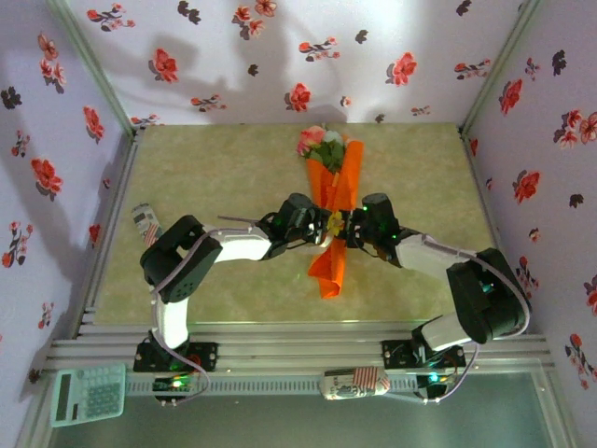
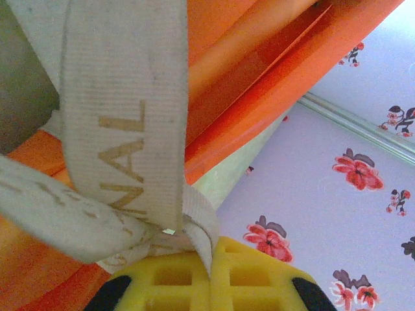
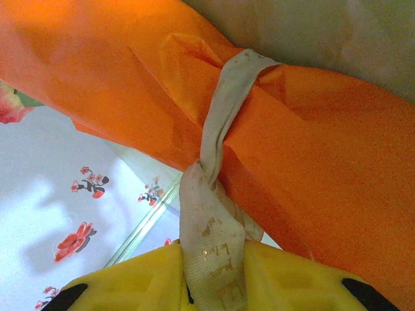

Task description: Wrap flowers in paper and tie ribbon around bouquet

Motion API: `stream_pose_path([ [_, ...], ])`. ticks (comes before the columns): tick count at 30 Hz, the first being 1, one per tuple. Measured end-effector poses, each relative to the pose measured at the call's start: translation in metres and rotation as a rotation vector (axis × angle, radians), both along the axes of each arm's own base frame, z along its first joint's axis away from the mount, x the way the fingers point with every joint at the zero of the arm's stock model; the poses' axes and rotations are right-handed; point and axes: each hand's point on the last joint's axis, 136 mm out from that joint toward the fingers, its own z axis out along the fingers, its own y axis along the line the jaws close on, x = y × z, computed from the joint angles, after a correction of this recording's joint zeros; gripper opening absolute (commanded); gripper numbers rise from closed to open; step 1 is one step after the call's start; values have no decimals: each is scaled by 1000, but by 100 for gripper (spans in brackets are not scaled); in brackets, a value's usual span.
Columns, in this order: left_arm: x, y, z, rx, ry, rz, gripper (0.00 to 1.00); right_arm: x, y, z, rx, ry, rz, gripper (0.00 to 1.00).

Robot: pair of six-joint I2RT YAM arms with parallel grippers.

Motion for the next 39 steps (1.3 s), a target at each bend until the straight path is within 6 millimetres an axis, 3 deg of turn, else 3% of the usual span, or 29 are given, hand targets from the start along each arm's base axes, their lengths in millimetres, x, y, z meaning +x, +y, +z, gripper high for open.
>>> stream_pose_path([
  [11, 1, -4, 6, -23, -21, -1, 0, -11, -9, -3, -21, 3, -18, 32],
  [19, 2, -5, 10, -34, -30, -1, 0, -15, -11, 1, -24, -6, -22, 14],
  [30, 5, -9, 14, -66, -52, 0, 0, -14, -11, -16, -33, 0, -26, 14],
  [39, 4, -19, 16, -120, -80, -32, 0, -9, -10, -12, -21, -37, -35, 13],
])
